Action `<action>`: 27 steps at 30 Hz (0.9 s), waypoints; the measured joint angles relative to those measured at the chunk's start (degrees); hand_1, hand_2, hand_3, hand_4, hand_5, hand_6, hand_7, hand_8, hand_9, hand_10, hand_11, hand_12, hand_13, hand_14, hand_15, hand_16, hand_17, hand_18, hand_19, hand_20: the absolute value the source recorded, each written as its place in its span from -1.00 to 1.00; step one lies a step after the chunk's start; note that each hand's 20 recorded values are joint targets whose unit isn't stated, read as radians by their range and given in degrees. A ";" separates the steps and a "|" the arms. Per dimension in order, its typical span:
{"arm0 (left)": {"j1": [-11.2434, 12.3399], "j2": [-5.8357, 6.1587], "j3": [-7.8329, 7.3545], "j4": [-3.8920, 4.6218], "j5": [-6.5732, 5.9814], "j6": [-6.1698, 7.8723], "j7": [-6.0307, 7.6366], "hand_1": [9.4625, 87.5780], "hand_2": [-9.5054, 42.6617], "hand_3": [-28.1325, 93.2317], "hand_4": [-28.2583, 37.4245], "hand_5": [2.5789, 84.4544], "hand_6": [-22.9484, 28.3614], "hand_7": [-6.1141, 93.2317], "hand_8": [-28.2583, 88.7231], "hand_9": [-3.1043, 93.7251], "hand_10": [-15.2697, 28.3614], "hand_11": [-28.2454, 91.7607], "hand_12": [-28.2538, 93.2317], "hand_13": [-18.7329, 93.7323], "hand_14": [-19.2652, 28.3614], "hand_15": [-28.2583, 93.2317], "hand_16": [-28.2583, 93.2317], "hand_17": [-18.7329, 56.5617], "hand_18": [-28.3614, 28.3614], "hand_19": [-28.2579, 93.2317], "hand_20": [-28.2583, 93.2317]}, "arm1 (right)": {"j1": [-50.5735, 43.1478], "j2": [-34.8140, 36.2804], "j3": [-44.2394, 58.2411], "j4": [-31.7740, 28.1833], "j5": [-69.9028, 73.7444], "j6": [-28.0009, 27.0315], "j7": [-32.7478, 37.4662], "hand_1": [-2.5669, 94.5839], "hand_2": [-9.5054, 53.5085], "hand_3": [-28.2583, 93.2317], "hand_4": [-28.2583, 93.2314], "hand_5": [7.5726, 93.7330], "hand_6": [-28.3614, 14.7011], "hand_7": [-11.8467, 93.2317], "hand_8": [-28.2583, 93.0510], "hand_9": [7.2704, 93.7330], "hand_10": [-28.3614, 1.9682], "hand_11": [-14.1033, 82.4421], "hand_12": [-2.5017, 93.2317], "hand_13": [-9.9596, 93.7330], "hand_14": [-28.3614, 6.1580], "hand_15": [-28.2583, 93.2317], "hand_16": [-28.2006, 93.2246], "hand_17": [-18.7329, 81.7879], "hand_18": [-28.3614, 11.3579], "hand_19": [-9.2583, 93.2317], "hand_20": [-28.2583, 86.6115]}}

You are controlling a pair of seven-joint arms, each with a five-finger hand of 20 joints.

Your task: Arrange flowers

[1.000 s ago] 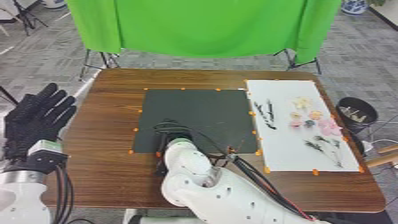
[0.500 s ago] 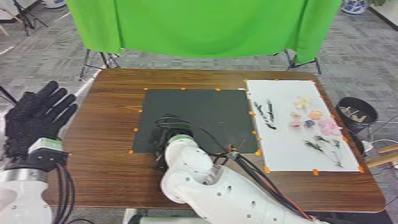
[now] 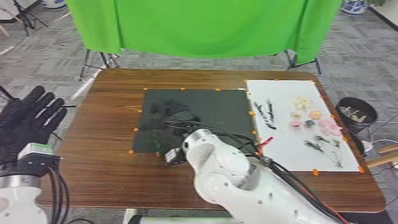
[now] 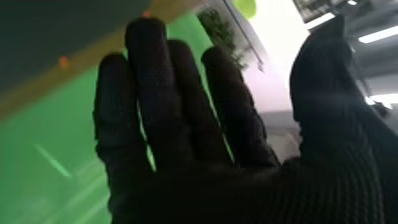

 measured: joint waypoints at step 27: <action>4.75 -1.53 -1.28 -1.12 -1.67 -0.40 2.44 -0.50 -0.14 0.66 -1.00 0.02 0.27 -0.59 -0.66 -0.18 0.44 -0.20 -0.32 -0.19 0.50 0.07 -0.63 -0.64 0.54 0.08 -0.40 | -49.10 20.53 65.32 -18.05 -9.99 -10.26 16.89 -0.15 -1.00 0.74 -1.00 -0.14 -0.01 -0.36 -0.73 -0.13 -0.32 -0.44 -0.58 -0.04 -0.34 0.02 -0.24 -0.24 -0.66 0.41 -0.04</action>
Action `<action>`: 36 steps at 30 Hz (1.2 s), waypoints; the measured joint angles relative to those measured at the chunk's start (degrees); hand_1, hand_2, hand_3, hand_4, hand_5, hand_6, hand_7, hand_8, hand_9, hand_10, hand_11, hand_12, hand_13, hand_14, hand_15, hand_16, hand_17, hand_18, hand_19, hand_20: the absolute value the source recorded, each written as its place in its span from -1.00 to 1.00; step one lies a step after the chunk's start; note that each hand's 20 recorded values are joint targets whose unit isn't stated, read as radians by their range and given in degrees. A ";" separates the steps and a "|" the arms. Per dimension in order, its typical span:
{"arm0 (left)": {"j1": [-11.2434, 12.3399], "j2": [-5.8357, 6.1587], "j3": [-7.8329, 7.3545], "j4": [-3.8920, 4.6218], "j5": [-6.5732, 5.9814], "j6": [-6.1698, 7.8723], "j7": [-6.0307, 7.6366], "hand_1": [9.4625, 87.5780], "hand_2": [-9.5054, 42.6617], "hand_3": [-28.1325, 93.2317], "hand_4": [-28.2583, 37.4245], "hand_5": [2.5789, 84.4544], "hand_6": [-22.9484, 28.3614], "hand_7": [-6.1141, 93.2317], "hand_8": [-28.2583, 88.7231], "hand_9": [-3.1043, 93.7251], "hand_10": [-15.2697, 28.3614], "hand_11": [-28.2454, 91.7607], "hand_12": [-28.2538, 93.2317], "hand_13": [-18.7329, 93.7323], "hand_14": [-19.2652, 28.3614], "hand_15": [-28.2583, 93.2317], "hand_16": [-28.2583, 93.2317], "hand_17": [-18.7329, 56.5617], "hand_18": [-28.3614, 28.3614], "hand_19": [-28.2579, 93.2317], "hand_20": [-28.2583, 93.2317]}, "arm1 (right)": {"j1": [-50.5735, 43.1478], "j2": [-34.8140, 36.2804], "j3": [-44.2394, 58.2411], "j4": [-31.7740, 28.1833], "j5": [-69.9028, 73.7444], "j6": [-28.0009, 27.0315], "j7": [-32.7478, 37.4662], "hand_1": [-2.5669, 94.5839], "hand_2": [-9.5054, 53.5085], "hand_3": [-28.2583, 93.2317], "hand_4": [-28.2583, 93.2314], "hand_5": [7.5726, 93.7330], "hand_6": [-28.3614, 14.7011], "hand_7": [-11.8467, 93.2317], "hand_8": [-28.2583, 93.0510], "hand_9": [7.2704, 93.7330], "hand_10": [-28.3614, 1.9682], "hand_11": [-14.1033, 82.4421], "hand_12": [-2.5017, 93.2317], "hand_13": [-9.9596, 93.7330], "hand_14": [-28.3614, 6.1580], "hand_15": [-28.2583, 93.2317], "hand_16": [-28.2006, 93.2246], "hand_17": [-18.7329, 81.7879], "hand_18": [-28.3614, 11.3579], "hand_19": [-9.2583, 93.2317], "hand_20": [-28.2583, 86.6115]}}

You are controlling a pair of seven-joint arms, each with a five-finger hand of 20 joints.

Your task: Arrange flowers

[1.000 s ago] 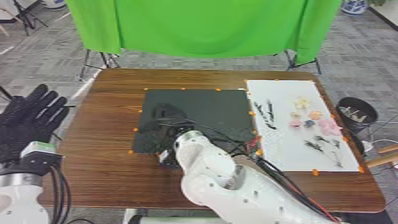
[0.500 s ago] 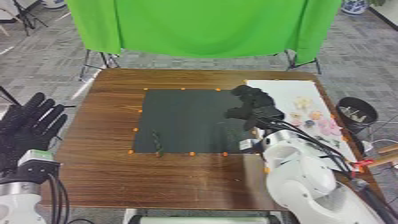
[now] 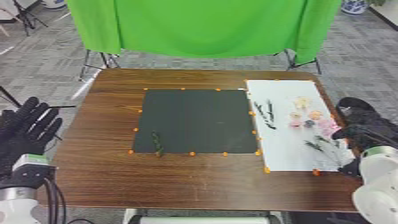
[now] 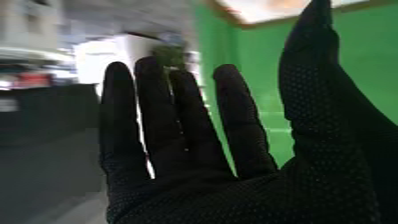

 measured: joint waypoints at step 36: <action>-0.14 -0.42 0.41 -0.92 -1.25 3.13 -1.89 -0.48 -0.05 0.65 -1.00 0.06 0.29 -0.56 -0.67 -0.14 0.46 -0.16 -0.33 -0.17 0.51 0.13 -0.66 -0.65 0.55 0.12 -0.40 | 1.82 -3.87 -5.60 7.76 5.38 6.70 2.32 0.23 -1.00 0.46 -1.00 0.48 0.43 0.14 -0.42 0.79 0.46 -0.38 0.08 0.46 0.18 0.11 0.01 -0.04 -0.55 0.55 0.04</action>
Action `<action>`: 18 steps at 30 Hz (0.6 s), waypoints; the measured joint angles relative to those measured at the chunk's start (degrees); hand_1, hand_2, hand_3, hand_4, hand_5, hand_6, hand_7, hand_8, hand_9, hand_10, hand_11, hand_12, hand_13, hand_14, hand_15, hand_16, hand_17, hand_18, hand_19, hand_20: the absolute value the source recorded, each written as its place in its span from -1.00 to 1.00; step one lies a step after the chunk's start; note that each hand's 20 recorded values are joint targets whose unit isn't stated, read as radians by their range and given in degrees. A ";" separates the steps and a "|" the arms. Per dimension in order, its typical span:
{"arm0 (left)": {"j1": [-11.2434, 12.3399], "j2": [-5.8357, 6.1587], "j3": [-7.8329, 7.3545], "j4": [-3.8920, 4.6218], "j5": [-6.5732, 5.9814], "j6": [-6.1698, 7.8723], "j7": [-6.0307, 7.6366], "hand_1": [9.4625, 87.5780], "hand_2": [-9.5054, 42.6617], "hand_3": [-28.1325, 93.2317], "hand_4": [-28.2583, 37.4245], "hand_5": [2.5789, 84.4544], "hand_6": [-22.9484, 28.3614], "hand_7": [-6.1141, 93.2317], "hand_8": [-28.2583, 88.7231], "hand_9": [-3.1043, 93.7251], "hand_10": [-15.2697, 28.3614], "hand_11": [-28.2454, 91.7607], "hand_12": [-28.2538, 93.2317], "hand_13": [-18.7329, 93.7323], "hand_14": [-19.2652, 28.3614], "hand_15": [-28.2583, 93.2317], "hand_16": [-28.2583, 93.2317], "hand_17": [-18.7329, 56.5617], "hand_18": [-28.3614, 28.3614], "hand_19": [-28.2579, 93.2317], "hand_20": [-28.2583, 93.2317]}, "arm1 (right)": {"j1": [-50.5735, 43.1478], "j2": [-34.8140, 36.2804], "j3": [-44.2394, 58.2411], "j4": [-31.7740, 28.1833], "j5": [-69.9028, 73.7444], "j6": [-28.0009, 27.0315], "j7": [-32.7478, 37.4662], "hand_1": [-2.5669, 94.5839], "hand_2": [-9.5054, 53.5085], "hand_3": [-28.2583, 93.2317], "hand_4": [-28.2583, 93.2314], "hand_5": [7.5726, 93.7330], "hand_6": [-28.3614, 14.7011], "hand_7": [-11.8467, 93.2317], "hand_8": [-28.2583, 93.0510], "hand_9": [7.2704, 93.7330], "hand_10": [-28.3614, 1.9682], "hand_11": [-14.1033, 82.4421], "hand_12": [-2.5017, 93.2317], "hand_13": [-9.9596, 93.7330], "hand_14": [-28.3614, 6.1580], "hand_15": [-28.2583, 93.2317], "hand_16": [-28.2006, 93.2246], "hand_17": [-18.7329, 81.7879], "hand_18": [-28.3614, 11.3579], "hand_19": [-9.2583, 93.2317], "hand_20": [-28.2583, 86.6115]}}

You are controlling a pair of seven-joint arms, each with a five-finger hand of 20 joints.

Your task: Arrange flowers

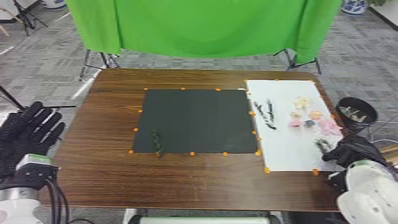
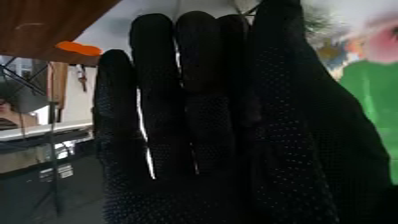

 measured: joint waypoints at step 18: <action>1.30 0.00 -0.40 -0.32 -0.25 -0.12 0.36 -0.48 -0.05 0.65 -1.00 0.06 0.29 -0.56 -0.67 -0.14 0.46 -0.16 -0.33 -0.17 0.51 0.13 -0.66 -0.65 0.55 0.12 -0.41 | 2.03 1.00 -0.83 -7.11 17.89 17.25 -0.35 0.15 -1.00 0.62 -1.00 0.50 0.36 0.14 -0.38 0.79 0.40 -0.33 0.10 0.48 0.12 0.15 0.05 -0.03 -0.60 0.58 0.05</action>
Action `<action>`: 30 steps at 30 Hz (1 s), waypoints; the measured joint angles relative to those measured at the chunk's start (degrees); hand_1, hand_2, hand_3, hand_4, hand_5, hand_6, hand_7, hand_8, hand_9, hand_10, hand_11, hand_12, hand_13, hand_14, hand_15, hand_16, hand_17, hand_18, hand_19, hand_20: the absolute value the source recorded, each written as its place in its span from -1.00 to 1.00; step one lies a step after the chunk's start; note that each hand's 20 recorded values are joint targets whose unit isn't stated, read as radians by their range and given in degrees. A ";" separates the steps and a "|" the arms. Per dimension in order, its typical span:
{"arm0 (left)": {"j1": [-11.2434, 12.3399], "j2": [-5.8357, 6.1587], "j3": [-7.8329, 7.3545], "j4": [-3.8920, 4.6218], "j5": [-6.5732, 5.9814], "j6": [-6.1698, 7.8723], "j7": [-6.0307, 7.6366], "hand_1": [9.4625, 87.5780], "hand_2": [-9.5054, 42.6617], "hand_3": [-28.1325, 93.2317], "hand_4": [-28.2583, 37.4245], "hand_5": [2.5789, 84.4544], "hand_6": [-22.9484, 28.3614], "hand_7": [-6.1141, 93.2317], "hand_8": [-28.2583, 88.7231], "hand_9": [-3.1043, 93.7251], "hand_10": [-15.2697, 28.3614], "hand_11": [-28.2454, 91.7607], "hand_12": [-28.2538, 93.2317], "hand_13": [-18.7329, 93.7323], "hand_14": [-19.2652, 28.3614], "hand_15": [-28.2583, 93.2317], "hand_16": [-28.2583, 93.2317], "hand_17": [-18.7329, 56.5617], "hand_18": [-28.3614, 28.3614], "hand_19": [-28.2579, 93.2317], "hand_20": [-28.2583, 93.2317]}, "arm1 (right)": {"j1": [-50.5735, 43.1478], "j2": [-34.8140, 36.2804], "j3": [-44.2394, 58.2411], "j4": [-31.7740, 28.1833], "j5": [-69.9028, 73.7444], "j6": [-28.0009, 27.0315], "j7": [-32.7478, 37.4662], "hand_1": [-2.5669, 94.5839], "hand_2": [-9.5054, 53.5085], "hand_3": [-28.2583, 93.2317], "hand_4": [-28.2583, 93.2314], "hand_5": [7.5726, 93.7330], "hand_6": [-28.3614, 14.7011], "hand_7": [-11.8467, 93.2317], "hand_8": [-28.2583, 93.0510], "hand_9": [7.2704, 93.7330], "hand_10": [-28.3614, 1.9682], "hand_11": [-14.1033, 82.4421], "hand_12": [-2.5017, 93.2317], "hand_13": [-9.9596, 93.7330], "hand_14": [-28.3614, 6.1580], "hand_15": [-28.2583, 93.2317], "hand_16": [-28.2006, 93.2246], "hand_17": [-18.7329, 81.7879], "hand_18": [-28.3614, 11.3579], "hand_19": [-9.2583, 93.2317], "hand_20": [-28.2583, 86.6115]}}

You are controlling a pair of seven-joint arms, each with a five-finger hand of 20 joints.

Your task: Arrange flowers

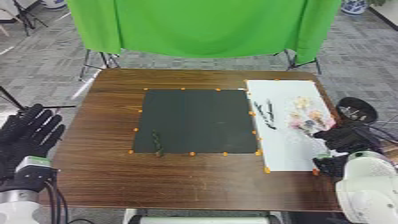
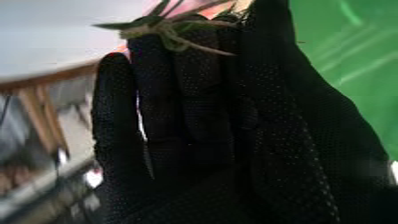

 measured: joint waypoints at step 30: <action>-2.81 -0.08 5.02 0.42 3.00 -0.27 -4.42 -0.47 -0.02 0.66 -1.00 0.06 0.29 -0.56 -0.67 -0.14 0.45 -0.16 -0.33 -0.17 0.51 0.13 -0.66 -0.65 0.55 0.12 -0.41 | 32.66 -11.35 -50.34 11.86 -21.22 -8.65 8.74 0.06 -1.00 0.68 -0.78 0.49 0.19 0.18 -0.25 0.76 0.08 0.15 0.00 0.67 -0.16 0.44 -0.05 0.43 -0.71 1.00 0.19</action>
